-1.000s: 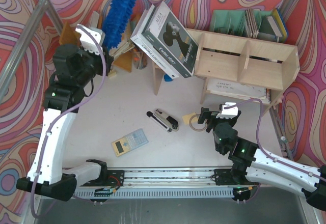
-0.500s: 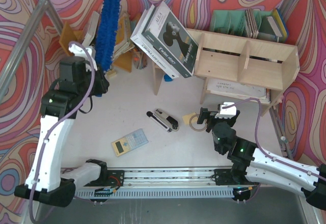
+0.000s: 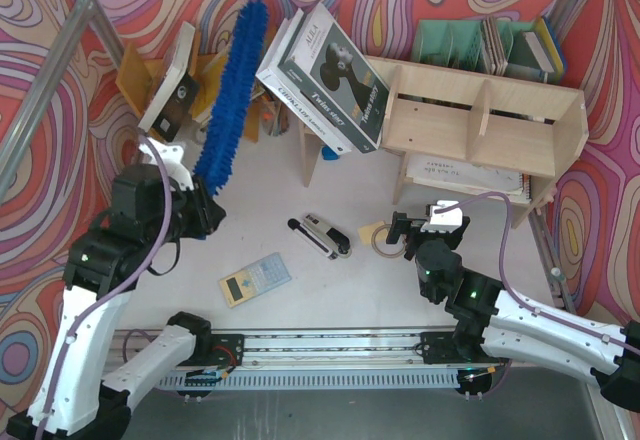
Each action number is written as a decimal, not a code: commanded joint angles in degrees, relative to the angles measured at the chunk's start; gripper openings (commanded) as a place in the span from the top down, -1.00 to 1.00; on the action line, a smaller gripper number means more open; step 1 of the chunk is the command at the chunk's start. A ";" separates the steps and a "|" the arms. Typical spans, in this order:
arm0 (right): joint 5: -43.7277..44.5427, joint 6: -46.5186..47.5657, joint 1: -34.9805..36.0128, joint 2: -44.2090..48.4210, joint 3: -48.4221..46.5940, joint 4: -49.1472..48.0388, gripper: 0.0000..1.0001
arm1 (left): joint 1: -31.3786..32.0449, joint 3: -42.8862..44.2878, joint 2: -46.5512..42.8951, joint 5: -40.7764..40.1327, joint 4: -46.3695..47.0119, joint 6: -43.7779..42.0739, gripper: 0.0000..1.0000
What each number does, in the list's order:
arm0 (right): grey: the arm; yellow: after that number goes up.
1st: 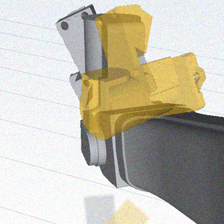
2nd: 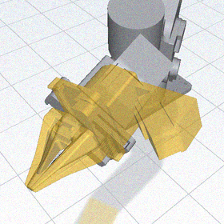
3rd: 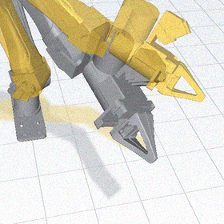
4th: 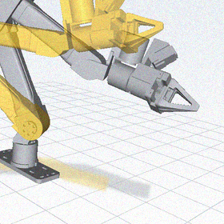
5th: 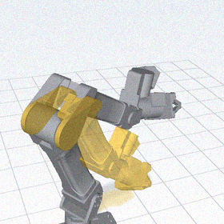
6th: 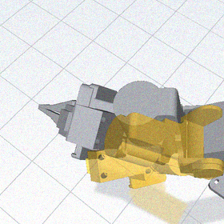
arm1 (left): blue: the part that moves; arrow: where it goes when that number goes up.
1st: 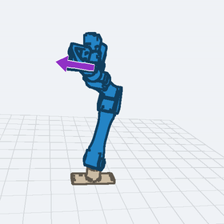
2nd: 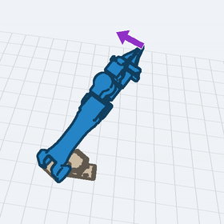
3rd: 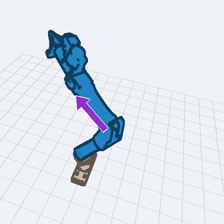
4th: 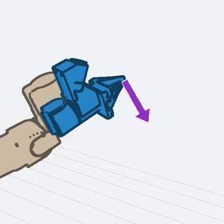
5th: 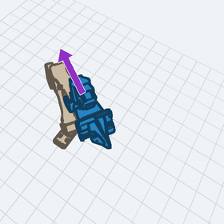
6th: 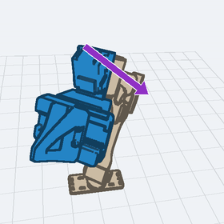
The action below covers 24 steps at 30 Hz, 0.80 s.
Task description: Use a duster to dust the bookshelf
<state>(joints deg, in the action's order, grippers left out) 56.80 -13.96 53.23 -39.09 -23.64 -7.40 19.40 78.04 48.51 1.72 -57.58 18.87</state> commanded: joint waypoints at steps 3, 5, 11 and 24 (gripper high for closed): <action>0.90 -0.17 -0.17 -0.02 -1.81 -0.68 -0.98 | 4.11 -4.60 -3.19 6.88 1.51 1.78 1.00; 0.95 -0.18 -0.18 -0.07 -1.92 -0.61 -0.97 | 4.10 -5.50 -3.80 8.59 1.73 1.82 1.00; 0.95 -0.38 -0.17 -0.02 -1.92 -0.47 -0.97 | 4.16 -7.73 -4.68 11.67 2.09 2.60 1.00; 0.62 -0.22 -0.26 -0.22 -1.94 -0.84 -0.97 | 4.24 -16.03 -6.10 17.81 5.18 5.32 1.00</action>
<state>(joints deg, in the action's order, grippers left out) 56.77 -13.96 53.23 -39.16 -23.79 -7.40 23.27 64.31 42.59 18.96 -56.12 23.07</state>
